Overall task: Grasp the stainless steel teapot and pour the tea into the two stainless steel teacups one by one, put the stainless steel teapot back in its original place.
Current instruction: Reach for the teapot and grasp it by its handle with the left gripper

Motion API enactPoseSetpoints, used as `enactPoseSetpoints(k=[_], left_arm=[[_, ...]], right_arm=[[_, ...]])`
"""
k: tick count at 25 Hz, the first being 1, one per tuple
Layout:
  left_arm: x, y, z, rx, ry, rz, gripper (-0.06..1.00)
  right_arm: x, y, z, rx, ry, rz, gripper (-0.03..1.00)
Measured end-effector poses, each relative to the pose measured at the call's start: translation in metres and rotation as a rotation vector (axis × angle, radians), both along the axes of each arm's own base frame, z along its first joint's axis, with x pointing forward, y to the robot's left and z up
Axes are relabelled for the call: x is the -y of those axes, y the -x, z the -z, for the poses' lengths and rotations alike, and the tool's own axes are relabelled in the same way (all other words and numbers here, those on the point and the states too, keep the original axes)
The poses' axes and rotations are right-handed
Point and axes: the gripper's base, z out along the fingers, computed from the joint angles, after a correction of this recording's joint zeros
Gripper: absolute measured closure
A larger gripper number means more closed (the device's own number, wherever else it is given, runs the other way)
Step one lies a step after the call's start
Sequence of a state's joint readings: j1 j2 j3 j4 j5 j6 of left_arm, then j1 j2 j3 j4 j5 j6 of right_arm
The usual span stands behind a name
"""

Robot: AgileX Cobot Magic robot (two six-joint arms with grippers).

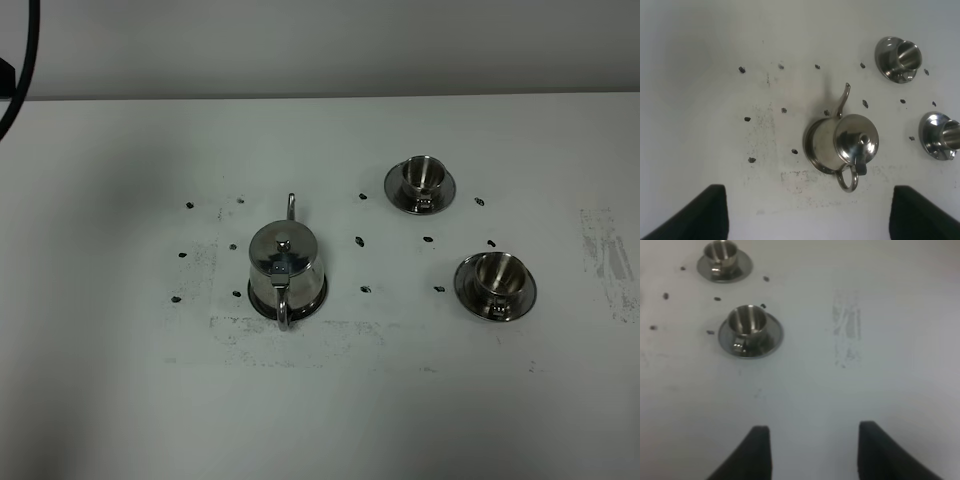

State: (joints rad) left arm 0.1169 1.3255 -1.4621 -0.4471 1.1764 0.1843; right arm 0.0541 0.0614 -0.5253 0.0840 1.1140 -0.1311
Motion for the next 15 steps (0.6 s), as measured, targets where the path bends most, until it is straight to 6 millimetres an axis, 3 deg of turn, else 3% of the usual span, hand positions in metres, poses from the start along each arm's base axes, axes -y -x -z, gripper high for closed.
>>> enactPoseSetpoints(k=[15], left_arm=[[-0.0002, -0.0012, -0.0007, 0.015, -0.001, -0.004, 0.31]], right_arm=[[0.0000, 0.0002, 0.0000, 0.000, -0.001, -0.031, 0.71]])
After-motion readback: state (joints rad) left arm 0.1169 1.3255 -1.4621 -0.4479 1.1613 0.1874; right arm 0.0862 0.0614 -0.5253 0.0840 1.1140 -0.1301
